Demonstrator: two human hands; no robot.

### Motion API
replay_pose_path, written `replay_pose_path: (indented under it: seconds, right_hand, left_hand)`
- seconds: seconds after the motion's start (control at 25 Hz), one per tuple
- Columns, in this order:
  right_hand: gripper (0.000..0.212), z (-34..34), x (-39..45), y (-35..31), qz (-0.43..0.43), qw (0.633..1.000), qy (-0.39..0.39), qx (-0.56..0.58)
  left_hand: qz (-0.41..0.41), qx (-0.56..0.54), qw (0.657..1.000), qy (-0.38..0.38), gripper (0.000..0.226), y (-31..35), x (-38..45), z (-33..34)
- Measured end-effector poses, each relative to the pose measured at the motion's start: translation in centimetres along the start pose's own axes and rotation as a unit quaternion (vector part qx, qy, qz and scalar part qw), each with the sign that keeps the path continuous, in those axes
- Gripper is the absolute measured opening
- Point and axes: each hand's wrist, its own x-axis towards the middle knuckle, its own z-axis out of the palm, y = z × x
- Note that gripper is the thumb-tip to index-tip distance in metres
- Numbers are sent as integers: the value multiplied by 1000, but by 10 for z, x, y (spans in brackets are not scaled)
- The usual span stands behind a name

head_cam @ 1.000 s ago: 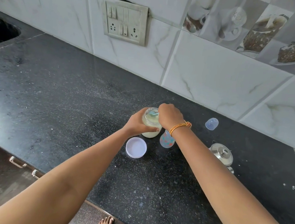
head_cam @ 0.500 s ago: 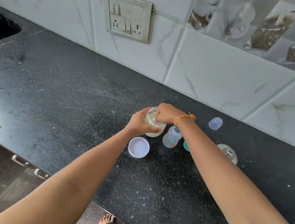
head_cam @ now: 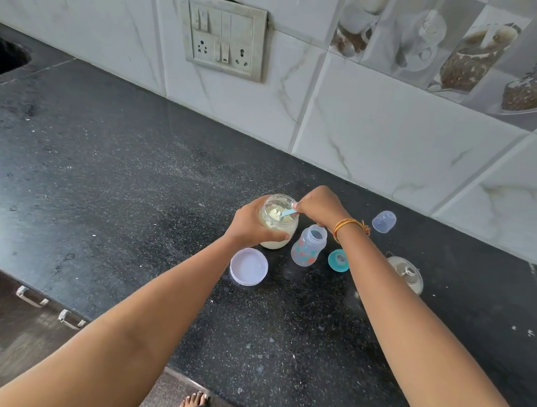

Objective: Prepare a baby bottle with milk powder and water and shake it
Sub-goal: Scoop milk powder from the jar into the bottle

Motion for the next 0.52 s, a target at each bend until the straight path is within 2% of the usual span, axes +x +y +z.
replay_pose_path:
  seconds: [0.16, 0.28, 0.4, 0.52]
  right_hand:
    - [22, 8, -1, -3, -5, 999, -34, -9]
    - [17, 9, -2, -6, 4, 1000, -19, -14]
    - [28, 10, -2, -7, 29, 999, -19, 1]
    - [12, 12, 1, -6, 53, 998, 5, 35]
  left_hand:
    - [0, 6, 1000, 1, 79, 1, -2, 0]
    - [-1, 7, 1000, 2, 77, 2, -2, 0]
    - [-1, 8, 1000, 0, 76, 3, -2, 0]
    - [-2, 8, 1000, 0, 77, 4, -2, -1]
